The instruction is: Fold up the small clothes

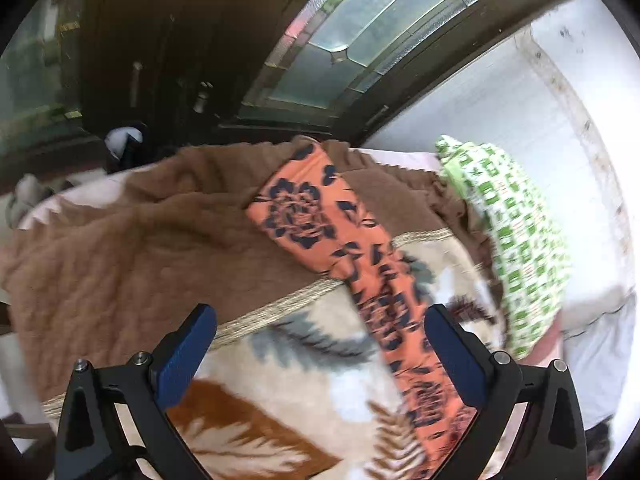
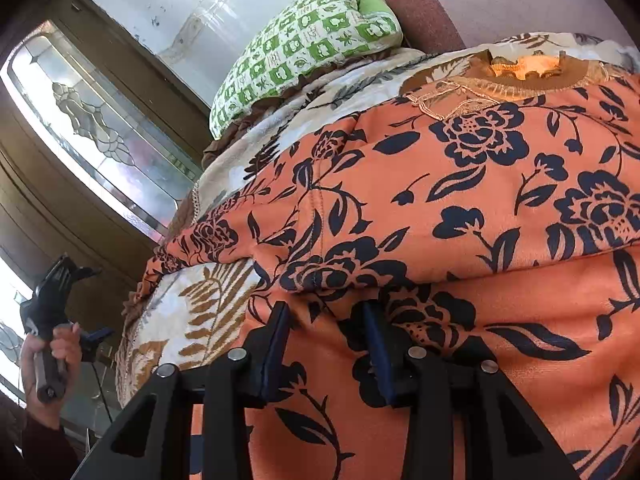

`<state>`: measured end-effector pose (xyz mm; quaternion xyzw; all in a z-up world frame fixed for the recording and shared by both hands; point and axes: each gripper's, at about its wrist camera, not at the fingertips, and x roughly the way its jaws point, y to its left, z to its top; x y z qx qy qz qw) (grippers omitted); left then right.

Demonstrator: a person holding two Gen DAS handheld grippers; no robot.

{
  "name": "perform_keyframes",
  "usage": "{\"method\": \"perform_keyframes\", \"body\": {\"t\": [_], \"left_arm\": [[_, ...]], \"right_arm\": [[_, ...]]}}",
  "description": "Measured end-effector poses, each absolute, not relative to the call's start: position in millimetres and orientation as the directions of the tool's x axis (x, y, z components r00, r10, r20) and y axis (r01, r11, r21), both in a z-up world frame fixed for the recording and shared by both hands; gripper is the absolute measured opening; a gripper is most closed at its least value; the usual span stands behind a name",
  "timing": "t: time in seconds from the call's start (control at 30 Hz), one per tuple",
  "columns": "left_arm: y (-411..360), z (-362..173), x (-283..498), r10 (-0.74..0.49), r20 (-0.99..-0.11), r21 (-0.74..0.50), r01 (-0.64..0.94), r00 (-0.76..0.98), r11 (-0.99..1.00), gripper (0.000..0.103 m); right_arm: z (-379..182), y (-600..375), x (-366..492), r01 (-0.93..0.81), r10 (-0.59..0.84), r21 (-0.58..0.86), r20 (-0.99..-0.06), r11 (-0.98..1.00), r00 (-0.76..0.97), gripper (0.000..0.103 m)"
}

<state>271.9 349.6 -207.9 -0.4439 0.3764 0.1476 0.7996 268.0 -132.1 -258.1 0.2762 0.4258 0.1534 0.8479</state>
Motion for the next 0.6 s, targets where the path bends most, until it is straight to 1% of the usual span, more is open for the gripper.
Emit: {"method": "perform_keyframes", "body": {"t": [0.07,0.17,0.27,0.3,0.33,0.37,0.4,0.43,0.47,0.5,0.6], "left_arm": [[353.8,-210.7,283.7,-0.142,-0.712,-0.640,-0.553,0.688,0.533,0.103],[363.4,-215.4,297.3,-0.225,-0.659,-0.719,-0.513,0.718,0.469,0.100],[358.8,-226.5,310.2,-0.331,-0.582,-0.799,-0.447,0.743,0.401,0.100],[355.9,-230.5,312.4,-0.348,-0.575,-0.807,-0.445,0.740,0.387,0.099],[352.3,-234.3,315.1,-0.355,-0.579,-0.806,-0.450,0.734,0.385,0.094],[346.0,-239.7,321.3,-0.360,-0.598,-0.792,-0.461,0.716,0.400,0.086],[342.6,-243.8,325.9,-0.370,-0.609,-0.785,-0.466,0.701,0.408,0.080],[339.5,-249.7,331.0,-0.388,-0.613,-0.784,-0.471,0.688,0.404,0.070],[335.5,-258.2,336.4,-0.418,-0.605,-0.794,-0.477,0.677,0.376,0.067],[334.4,-262.7,339.0,-0.425,-0.600,-0.799,-0.483,0.677,0.358,0.067],[333.6,-270.4,347.9,-0.392,-0.625,-0.780,-0.513,0.675,0.359,0.066]], "right_arm": [[-261.0,-131.5,269.7,-0.030,0.507,0.613,-0.623,0.789,0.596,0.043],[-265.6,-135.5,268.3,-0.031,0.527,0.643,-0.599,0.765,0.603,0.043],[-262.3,-135.6,266.3,-0.032,0.531,0.649,-0.591,0.760,0.607,0.043],[-262.4,-135.7,266.5,-0.031,0.533,0.654,-0.588,0.756,0.608,0.043],[-263.1,-137.0,266.0,-0.032,0.539,0.661,-0.582,0.750,0.609,0.043],[-263.4,-137.8,265.9,-0.031,0.542,0.666,-0.578,0.745,0.610,0.043],[-263.6,-138.1,266.2,-0.032,0.543,0.668,-0.576,0.744,0.611,0.043],[-263.6,-138.2,266.0,-0.032,0.544,0.668,-0.575,0.743,0.611,0.043],[-263.4,-138.1,266.0,-0.032,0.544,0.669,-0.575,0.743,0.612,0.043],[-263.4,-138.2,266.0,-0.032,0.544,0.670,-0.574,0.742,0.612,0.043],[-263.5,-138.3,265.6,-0.032,0.546,0.672,-0.571,0.740,0.613,0.043]]}}
